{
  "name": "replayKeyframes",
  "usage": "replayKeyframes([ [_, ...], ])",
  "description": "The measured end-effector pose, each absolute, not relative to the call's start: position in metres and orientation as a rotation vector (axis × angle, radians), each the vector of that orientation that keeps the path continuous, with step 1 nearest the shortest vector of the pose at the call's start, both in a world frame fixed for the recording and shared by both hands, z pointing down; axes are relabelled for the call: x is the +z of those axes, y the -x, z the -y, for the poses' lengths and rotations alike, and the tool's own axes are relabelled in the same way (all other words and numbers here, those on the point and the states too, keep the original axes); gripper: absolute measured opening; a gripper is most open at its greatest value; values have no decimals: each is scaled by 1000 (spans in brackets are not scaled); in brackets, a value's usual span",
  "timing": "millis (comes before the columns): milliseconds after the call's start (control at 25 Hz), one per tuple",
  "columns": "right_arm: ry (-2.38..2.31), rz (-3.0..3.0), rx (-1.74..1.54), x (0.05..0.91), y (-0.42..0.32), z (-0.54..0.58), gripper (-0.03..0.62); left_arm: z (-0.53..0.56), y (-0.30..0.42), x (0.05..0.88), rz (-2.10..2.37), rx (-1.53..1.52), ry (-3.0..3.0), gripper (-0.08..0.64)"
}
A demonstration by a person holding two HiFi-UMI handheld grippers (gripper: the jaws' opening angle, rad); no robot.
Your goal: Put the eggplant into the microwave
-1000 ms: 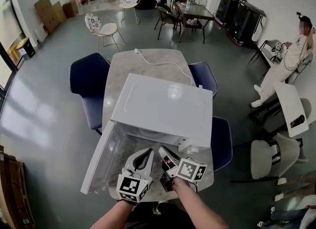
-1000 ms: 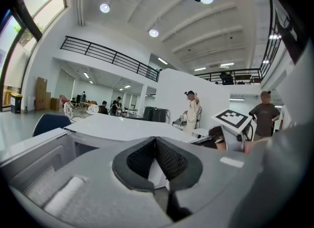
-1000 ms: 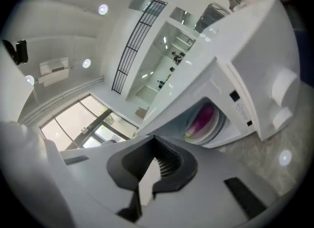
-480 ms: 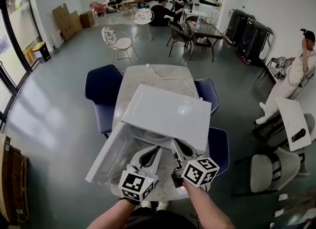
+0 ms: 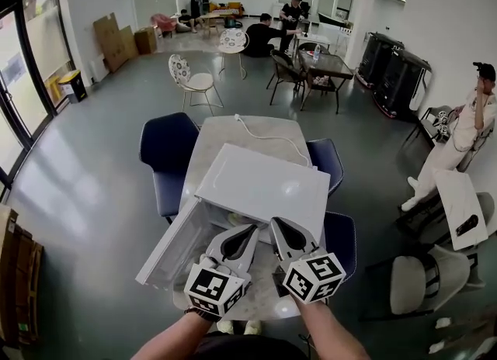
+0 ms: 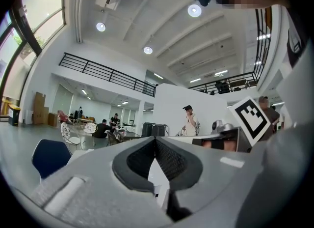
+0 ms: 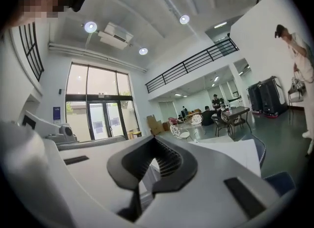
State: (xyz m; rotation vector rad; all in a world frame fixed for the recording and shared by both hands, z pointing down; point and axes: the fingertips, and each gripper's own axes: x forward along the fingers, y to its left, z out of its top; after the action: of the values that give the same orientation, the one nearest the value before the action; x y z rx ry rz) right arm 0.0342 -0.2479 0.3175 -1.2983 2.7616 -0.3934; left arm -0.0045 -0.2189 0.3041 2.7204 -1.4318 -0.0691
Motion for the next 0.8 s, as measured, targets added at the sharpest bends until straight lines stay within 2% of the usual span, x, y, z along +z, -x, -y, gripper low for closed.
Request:
replayKeyframes([
  [800, 1341, -2805, -274, 310, -29, 251, 2, 223, 3, 301, 1436, -60, -2746, 5],
])
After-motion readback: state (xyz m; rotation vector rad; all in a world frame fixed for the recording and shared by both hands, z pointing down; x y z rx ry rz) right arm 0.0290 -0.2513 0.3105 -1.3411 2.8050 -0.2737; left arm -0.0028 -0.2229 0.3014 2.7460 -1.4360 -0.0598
